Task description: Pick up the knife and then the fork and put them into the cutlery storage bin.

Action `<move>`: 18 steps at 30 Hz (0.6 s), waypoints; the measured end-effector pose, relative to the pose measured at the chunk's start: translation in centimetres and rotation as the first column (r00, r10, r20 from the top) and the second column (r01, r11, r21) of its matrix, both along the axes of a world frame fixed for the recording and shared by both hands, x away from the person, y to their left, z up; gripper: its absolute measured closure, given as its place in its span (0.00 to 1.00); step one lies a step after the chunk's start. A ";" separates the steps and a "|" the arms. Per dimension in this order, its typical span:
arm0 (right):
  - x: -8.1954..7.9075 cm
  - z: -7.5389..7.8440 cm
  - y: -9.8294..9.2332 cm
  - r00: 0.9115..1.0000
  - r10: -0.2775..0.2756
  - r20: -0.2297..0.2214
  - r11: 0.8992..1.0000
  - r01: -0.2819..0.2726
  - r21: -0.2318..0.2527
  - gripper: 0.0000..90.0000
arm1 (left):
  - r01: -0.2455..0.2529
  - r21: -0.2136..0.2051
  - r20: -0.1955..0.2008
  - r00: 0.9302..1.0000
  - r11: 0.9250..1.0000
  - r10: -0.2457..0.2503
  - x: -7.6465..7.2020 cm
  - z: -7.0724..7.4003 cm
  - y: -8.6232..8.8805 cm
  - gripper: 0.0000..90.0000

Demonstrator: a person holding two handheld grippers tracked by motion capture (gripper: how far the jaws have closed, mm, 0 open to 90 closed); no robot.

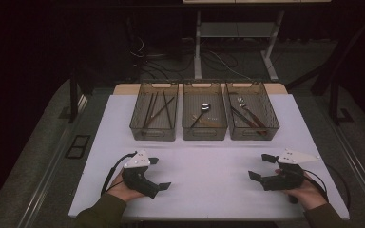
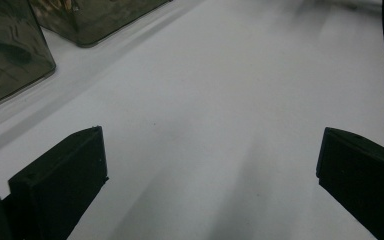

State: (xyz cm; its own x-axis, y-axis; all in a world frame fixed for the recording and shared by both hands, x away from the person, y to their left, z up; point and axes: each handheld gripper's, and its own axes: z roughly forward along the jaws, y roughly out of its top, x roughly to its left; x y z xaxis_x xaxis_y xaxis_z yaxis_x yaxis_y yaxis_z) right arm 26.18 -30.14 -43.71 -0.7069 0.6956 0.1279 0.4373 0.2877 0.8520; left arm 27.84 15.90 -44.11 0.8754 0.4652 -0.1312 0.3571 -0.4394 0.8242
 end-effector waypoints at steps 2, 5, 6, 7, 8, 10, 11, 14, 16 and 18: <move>-0.2 -0.1 0.3 1.000 0.006 -0.001 1.000 -0.006 -0.003 0.14 | -0.002 -0.004 -0.001 1.000 1.000 0.002 0.0 0.0 0.0 0.00; -0.3 -0.3 0.6 1.000 0.010 -0.004 1.000 -0.010 -0.006 0.14 | -0.002 -0.006 -0.002 1.000 1.000 0.002 0.0 0.0 0.0 0.00; -0.3 -0.3 0.7 1.000 0.011 -0.009 1.000 -0.011 -0.003 0.14 | -0.003 -0.006 -0.002 1.000 1.000 0.003 0.0 0.0 0.0 0.00; -0.3 -0.4 0.8 1.000 0.014 -0.008 1.000 -0.014 -0.005 0.14 | -0.003 -0.007 -0.003 1.000 1.000 0.003 0.0 0.0 -0.1 0.00; -0.4 -0.5 0.9 1.000 0.019 -0.013 1.000 -0.019 -0.009 0.14 | -0.002 -0.007 -0.002 1.000 1.000 0.002 0.0 0.0 0.0 0.00; -0.4 -0.6 1.1 0.999 0.028 -0.016 0.999 -0.029 -0.017 0.14 | -0.002 -0.006 -0.001 1.000 1.000 0.002 0.0 0.0 0.0 0.00; -0.5 -0.6 1.1 0.999 0.031 -0.020 0.999 -0.031 -0.016 0.14 | -0.002 -0.007 -0.001 1.000 1.000 0.002 0.0 0.0 0.0 0.00; -0.6 -0.7 1.3 0.999 0.042 -0.021 0.999 -0.042 -0.023 0.14 | 0.003 -0.007 0.001 1.000 1.000 -0.003 0.0 0.0 0.0 0.00; -0.6 -0.8 1.4 0.999 0.045 -0.025 0.998 -0.046 -0.034 0.14 | 0.004 -0.009 0.000 1.000 1.000 -0.004 0.0 0.1 0.0 0.00; -0.6 -0.9 1.4 0.999 0.045 -0.027 0.998 -0.046 -0.040 0.14 | 0.003 -0.009 -0.001 1.000 1.000 -0.003 0.0 0.1 -0.1 0.00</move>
